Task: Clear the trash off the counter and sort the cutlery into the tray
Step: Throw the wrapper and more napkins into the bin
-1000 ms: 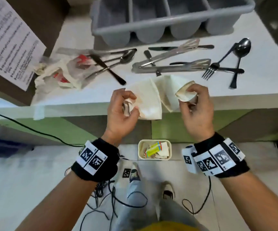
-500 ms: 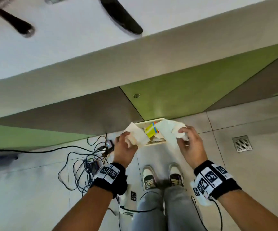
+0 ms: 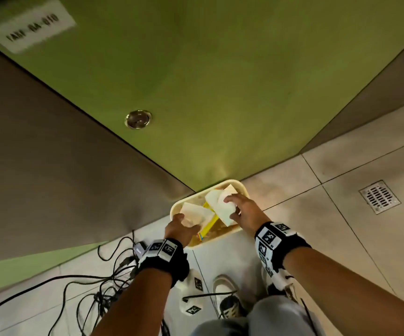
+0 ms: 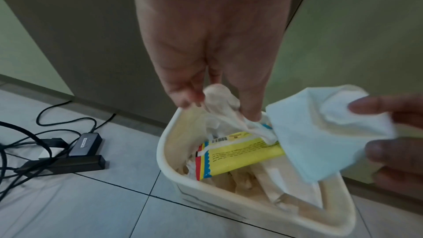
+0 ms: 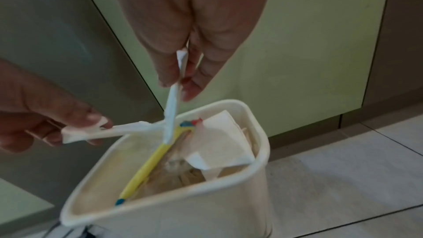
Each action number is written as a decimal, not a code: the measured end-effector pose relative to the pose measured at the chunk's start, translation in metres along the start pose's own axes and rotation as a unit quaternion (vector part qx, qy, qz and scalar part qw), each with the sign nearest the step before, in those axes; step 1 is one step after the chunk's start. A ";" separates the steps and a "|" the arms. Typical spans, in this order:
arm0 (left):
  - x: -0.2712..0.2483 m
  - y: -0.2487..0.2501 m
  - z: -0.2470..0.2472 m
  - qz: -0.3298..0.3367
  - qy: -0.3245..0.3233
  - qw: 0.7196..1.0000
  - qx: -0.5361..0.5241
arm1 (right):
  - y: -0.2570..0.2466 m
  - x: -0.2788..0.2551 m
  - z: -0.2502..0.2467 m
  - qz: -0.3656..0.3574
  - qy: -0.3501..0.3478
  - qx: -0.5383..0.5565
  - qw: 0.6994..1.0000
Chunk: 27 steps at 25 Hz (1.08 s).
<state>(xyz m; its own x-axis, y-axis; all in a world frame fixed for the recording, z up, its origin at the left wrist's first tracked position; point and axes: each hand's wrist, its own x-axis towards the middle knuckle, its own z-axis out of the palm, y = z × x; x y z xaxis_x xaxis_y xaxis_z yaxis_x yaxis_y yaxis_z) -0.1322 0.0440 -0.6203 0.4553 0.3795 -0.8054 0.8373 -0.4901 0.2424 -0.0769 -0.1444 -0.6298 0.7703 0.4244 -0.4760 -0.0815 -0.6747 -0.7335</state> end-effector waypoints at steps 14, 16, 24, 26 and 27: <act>-0.085 0.028 -0.043 0.087 -0.047 0.994 -0.048 | -0.045 -0.067 -0.047 0.131 -0.132 -0.219 0.958; -0.118 0.044 -0.062 0.116 -0.041 0.990 -0.075 | -0.073 -0.087 -0.074 0.105 -0.128 -0.214 0.963; -0.289 0.112 -0.143 0.233 -0.034 0.964 -0.122 | -0.221 -0.174 -0.176 -0.037 -0.113 -0.205 0.972; -0.336 0.124 -0.171 0.253 -0.032 0.959 -0.122 | -0.259 -0.197 -0.199 -0.072 -0.115 -0.208 0.969; -0.360 0.129 -0.186 0.267 -0.025 0.955 -0.126 | -0.275 -0.209 -0.210 -0.091 -0.116 -0.212 0.966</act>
<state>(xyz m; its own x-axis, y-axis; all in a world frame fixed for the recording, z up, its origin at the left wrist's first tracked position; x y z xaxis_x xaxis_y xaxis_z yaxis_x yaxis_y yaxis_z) -0.1315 -0.0094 -0.1986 0.8277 0.0872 -0.5544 0.5394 -0.3960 0.7431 -0.0825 -0.1740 -0.2265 0.5811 0.6506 -0.4890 0.3465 -0.7414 -0.5746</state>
